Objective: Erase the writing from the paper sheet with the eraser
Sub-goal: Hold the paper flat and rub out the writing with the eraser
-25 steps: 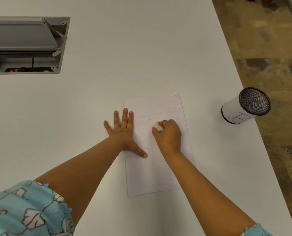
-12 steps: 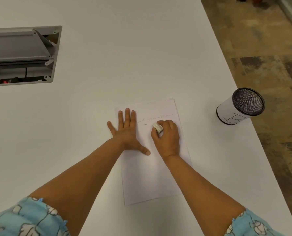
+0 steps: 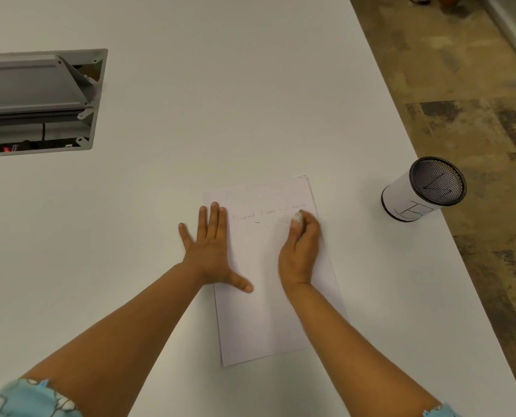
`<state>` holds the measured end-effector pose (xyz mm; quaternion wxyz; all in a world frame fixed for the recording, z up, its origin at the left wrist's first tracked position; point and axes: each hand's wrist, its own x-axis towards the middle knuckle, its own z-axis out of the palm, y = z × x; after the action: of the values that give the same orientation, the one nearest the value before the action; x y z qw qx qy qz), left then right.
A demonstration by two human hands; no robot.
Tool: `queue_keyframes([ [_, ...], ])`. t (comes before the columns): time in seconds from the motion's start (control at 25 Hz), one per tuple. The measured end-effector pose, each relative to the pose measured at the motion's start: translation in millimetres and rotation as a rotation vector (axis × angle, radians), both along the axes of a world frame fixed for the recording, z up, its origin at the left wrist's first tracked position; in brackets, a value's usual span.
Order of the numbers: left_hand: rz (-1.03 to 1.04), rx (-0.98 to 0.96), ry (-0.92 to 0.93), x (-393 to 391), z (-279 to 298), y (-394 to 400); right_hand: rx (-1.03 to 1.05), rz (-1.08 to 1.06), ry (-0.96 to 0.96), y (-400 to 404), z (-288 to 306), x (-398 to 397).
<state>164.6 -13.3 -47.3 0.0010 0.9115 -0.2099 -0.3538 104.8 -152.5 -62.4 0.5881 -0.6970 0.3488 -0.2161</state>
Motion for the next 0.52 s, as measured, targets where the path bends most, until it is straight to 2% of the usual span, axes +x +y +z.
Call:
queue_keyframes([
  [0.12,0.000,0.026,-0.030,0,-1,-1,0.709,0.177,-0.050,50,18,1],
  [0.16,-0.004,0.036,-0.038,-1,-1,-1,0.877,0.221,-0.017,58,20,6],
  [0.2,-0.006,0.042,-0.038,-2,-1,-1,0.952,0.237,0.019,56,21,12],
  [0.24,-0.005,0.039,-0.033,-1,0,-1,0.938,0.232,0.032,45,22,15],
  [0.28,-0.003,0.031,-0.025,-1,0,-1,0.810,0.183,0.059,25,21,16],
  [0.36,0.004,0.016,-0.016,-1,0,-1,0.440,-0.110,0.085,-28,17,10],
  [0.4,0.005,0.012,-0.017,0,0,-1,0.374,-0.302,-0.038,-56,18,4],
  [0.44,0.004,0.012,-0.014,0,0,-1,0.406,-0.454,-0.237,-76,22,-1],
  [0.48,0.003,0.014,-0.009,0,0,-1,0.461,-0.494,-0.410,-86,23,-2],
  [0.52,0.001,0.019,-0.004,1,0,-2,0.495,-0.456,-0.483,-82,28,2],
])
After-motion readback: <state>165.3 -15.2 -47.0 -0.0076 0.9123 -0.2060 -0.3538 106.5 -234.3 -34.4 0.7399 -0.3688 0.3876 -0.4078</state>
